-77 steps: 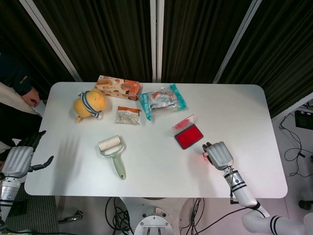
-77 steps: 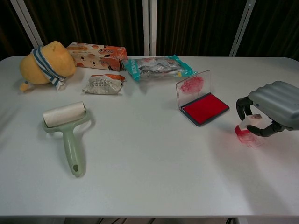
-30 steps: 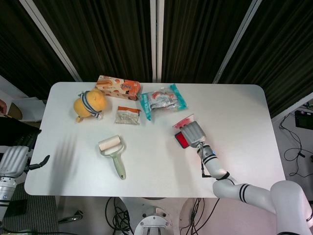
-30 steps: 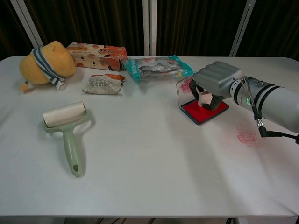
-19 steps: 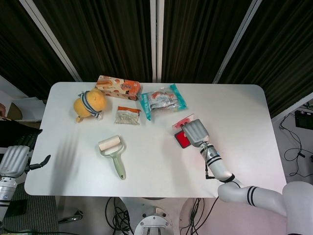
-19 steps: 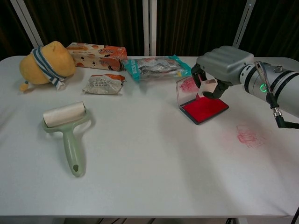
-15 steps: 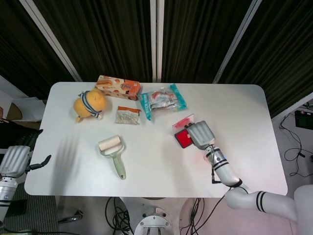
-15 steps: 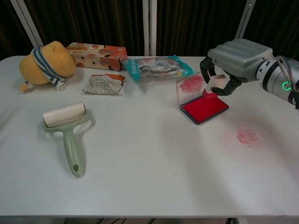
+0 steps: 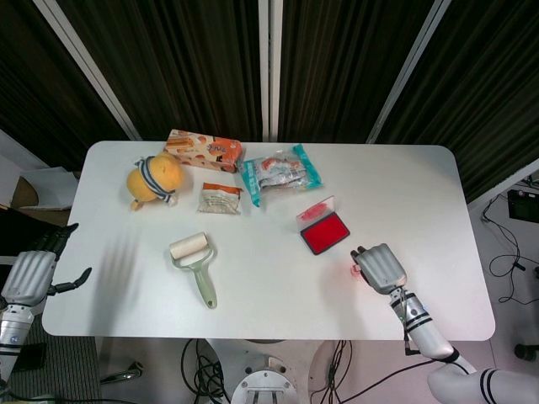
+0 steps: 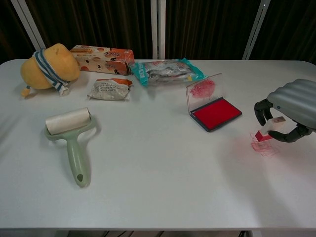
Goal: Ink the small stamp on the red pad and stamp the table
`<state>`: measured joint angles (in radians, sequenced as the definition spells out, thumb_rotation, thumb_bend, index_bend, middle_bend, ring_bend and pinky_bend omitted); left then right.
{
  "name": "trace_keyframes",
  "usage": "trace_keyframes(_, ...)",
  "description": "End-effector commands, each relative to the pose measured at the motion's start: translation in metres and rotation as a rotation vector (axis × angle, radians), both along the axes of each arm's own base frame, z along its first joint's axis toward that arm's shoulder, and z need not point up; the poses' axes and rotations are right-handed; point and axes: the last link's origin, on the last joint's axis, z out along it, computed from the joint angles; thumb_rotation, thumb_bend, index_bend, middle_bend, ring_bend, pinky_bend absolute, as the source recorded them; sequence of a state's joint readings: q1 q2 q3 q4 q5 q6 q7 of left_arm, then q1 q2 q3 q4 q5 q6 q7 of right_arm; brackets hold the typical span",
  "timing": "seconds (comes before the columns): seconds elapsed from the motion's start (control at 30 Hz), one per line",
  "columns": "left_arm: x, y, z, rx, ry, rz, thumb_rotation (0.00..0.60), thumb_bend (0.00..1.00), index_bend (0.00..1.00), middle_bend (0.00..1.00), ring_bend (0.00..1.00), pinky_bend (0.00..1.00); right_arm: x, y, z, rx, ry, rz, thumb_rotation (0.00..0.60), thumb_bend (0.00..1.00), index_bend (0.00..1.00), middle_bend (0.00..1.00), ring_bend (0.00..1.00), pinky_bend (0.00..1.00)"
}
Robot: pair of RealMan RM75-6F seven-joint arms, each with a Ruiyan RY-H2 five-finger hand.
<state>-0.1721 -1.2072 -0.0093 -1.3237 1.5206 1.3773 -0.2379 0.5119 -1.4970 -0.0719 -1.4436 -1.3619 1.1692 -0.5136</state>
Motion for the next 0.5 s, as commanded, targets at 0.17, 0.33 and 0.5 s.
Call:
trace_keyframes(0.17,-0.002,-0.001,0.002,0.005,0.001,0.004,0.340,0.26,0.06,0.12,0.11,0.24,-0.011,0.002,-0.012,0.009,0.003,-0.022,0.600,0.35,0.64,0.58,0.77,0.91)
trace_keyframes(0.33,-0.003,-0.001,0.005,0.013,0.005,0.004,0.338,0.26,0.06,0.12,0.11,0.24,-0.014,0.000,-0.016,0.014,0.000,-0.031,0.600,0.34,0.64,0.56,0.77,0.91)
trace_keyframes(0.5,-0.002,0.000,0.005,0.014,0.005,0.001,0.337,0.26,0.06,0.12,0.11,0.24,-0.015,-0.002,-0.017,0.021,0.002,-0.038,0.600,0.32,0.59,0.52,0.77,0.91)
